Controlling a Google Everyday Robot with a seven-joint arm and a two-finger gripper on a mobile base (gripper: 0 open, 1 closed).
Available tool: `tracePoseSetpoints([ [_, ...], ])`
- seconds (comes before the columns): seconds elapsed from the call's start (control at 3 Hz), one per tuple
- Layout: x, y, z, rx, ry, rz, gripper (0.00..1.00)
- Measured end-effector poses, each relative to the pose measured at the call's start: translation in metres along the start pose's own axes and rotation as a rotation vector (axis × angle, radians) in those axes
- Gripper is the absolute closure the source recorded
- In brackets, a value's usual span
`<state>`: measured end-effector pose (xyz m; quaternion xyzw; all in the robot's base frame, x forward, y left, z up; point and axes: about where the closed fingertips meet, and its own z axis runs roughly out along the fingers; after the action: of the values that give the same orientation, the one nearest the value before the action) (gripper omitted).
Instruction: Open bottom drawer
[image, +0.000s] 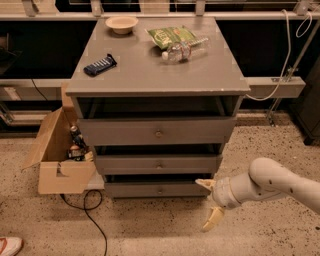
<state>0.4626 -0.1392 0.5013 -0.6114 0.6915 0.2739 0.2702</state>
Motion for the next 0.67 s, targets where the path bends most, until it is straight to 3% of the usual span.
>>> tracePoseSetpoints([
  [0.33, 0.039, -0.023, 0.031, 0.011, 0.022, -0.050, 0.00],
  [0.67, 0.100, -0.062, 0.086, 0.006, 0.024, -0.115, 0.00],
])
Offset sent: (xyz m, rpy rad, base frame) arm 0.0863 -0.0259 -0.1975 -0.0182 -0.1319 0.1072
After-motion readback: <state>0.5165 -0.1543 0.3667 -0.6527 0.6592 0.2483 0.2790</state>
